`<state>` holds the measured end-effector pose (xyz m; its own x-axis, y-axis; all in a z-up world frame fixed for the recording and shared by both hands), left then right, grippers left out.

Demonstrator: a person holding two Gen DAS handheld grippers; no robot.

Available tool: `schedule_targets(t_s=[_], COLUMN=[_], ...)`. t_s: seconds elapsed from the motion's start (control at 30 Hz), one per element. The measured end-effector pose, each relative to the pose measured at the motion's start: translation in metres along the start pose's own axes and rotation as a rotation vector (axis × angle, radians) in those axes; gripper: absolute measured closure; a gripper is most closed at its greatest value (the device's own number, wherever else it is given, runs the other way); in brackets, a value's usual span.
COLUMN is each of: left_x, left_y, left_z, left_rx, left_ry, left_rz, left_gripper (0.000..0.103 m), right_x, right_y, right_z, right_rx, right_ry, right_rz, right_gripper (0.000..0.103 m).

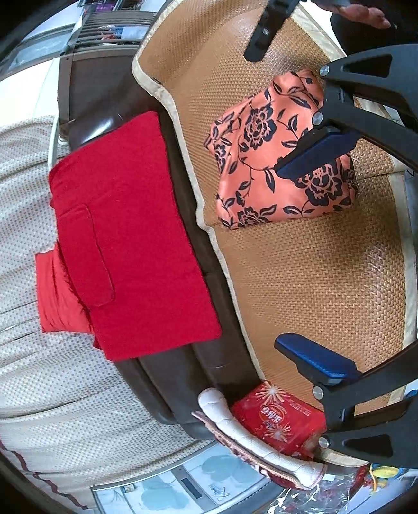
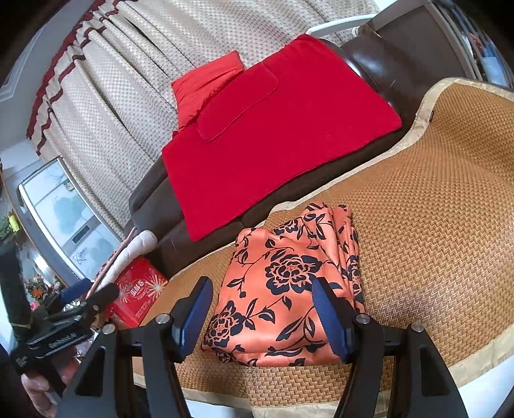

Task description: Fold small clothes

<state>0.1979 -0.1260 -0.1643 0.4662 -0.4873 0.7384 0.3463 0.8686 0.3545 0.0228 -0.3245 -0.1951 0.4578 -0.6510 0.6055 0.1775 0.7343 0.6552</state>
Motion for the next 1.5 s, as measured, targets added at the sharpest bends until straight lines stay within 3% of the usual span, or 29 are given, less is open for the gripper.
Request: schedule_targets(t_s=[0.5,0.8,1.07,1.3,1.4,1.5], left_x=[-0.003,-0.010,-0.019,-0.024,-0.031,-0.045], left_y=[0.003,0.002,0.002,0.001,-0.011,-0.022], left_z=[-0.043,-0.067,-0.090,-0.114,-0.136,-0.164], left_rx=[-0.002,-0.015,-0.026,-0.045,-0.096,-0.143], left_ry=[0.046,0.084,0.114,0.139,0.182,0.246], left_rz=[0.015,0.024,0.030,0.027,-0.008,-0.033], left_gripper=[0.006,0.006,0.006,0.006,0.006,0.006], right_x=[0.005,0.004,-0.005,-0.010,-0.020,-0.020], right_y=[-0.018,-0.013,-0.003,-0.018,-0.036,-0.037], right_z=[-0.013,-0.024,-0.053,-0.089,-0.112,-0.120], right_rx=[-0.045,-0.050,-0.069,-0.140,-0.223,-0.237], right_ry=[0.034,0.053,0.128,0.229,0.331,0.329], right_rz=[-0.030,0.014,0.062,0.012,-0.030,-0.019], right_gripper=[0.035,0.035,0.035,0.035,0.035,0.035])
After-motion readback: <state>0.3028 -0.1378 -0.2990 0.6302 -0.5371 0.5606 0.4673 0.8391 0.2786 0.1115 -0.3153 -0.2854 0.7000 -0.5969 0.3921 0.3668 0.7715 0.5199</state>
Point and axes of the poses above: each gripper's, at about its wrist camera, not at the fingertips, and z roughly against the way its jaws point, y to its left, x to its top, the point moved 7 cm from there along -z, roughly the way its jaws point, and after that the axes turned 5 degrees about -z, right-handed, at the moved point
